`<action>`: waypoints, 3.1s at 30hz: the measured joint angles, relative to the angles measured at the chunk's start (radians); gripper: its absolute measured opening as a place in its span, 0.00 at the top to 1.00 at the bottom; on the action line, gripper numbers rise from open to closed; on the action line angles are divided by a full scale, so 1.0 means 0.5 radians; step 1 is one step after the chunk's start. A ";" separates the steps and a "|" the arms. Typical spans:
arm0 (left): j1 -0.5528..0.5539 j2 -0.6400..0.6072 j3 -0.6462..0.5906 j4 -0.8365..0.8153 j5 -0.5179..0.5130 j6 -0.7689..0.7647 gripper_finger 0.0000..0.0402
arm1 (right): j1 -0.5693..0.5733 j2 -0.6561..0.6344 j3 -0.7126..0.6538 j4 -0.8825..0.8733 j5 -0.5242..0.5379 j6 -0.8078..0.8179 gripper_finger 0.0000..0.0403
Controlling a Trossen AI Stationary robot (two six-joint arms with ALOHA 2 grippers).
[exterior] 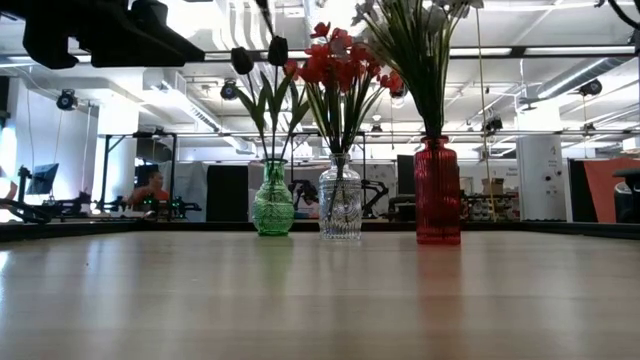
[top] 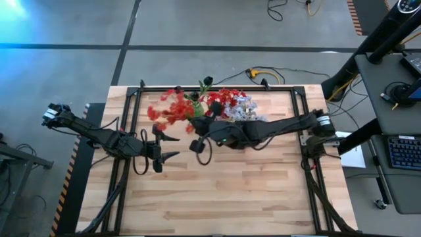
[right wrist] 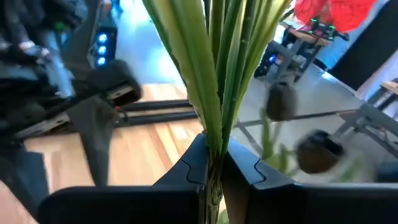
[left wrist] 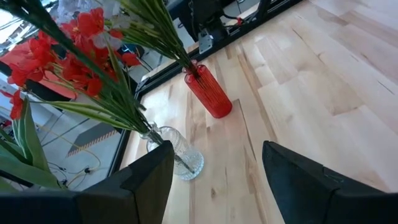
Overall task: Sort flowers into vase by color
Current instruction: Put the orange flowers into the transparent vase
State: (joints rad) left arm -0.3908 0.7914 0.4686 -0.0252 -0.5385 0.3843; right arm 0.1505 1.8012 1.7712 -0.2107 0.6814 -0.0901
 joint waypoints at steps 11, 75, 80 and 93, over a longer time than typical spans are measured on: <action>0.000 0.002 0.001 0.014 -0.002 0.016 0.43 | -0.001 -0.250 -0.586 0.502 0.105 -0.143 0.96; 0.004 0.008 0.001 0.002 -0.002 0.037 0.43 | -0.092 -0.128 -0.751 0.538 0.193 -0.485 0.96; 0.004 0.008 0.001 0.002 -0.002 0.037 0.43 | -0.092 -0.127 -0.794 0.618 0.192 -0.519 0.96; 0.005 0.008 0.001 0.002 -0.001 0.037 0.43 | -0.093 -0.127 -0.795 0.636 0.192 -0.537 0.96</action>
State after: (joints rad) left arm -0.3885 0.7952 0.4690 -0.0242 -0.5392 0.4026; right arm 0.1040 1.7378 1.3739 0.1074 0.7776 -0.3586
